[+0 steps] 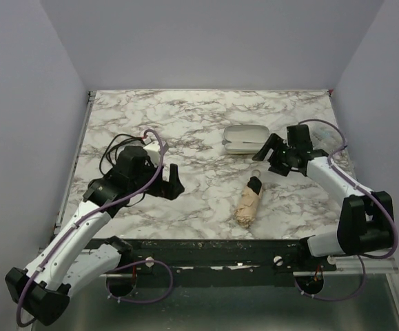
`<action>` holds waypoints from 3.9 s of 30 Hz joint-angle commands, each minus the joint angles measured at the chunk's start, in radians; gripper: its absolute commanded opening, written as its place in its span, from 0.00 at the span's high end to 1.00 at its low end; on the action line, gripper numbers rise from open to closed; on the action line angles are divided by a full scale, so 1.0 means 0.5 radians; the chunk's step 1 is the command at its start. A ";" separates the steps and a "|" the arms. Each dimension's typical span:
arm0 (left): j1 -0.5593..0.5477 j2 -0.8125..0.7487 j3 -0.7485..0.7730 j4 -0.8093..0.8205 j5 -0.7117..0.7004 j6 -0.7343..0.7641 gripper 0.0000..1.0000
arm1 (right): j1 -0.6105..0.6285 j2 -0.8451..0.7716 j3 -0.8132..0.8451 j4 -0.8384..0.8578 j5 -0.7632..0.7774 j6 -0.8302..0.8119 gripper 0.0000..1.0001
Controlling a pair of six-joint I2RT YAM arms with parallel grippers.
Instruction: Open the umbrella
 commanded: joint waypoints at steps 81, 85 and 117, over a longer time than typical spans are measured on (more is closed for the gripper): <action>-0.494 1.936 1.061 0.435 0.117 -0.335 0.87 | 0.487 -0.015 -0.517 0.117 -0.731 -0.168 0.41; -0.460 1.666 0.997 0.288 -0.068 -0.259 0.75 | 0.495 -0.078 -0.524 0.197 -0.798 -0.156 0.31; -0.164 0.491 0.438 -0.107 -0.135 -0.039 0.07 | 1.055 0.286 -0.640 0.610 -0.562 -0.058 0.57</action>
